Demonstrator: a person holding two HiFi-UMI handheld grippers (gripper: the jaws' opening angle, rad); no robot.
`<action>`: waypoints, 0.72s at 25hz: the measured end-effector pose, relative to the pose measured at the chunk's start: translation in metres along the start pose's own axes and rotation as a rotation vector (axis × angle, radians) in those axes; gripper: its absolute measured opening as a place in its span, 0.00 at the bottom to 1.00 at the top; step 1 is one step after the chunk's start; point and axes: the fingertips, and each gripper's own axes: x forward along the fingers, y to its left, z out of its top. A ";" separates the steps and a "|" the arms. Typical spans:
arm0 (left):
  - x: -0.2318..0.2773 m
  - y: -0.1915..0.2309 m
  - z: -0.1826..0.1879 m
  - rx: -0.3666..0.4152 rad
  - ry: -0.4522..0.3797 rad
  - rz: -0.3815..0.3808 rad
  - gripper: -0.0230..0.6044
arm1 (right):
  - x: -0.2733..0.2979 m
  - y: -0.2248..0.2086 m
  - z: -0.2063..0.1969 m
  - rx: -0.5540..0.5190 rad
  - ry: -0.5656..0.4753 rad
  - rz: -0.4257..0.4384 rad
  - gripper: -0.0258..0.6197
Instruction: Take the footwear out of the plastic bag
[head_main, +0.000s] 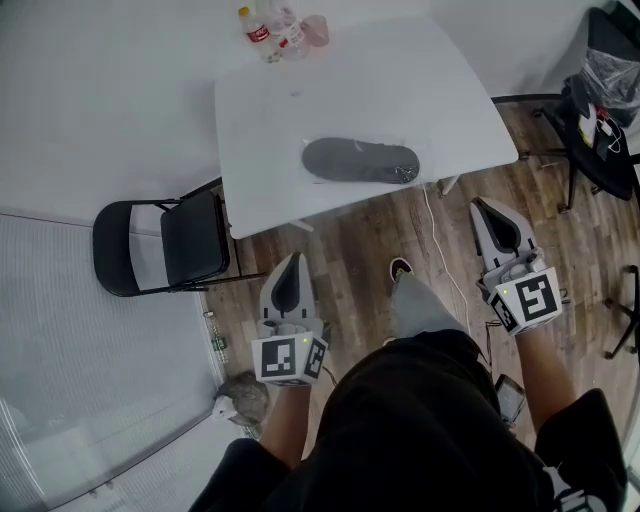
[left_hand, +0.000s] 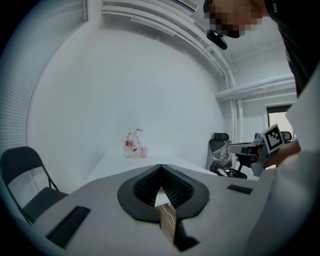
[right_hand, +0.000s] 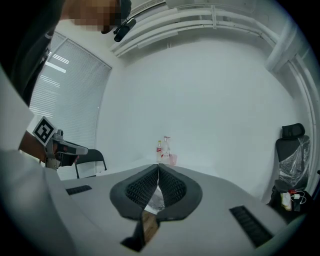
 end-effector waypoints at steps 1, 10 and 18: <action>0.009 0.000 0.003 0.004 0.003 -0.002 0.07 | 0.006 -0.005 0.000 0.004 0.002 0.002 0.07; 0.065 -0.005 0.030 0.020 0.018 -0.027 0.07 | 0.047 -0.038 0.007 0.028 0.025 0.021 0.07; 0.095 -0.007 0.047 0.023 0.035 -0.009 0.07 | 0.074 -0.060 0.006 0.050 0.045 0.060 0.07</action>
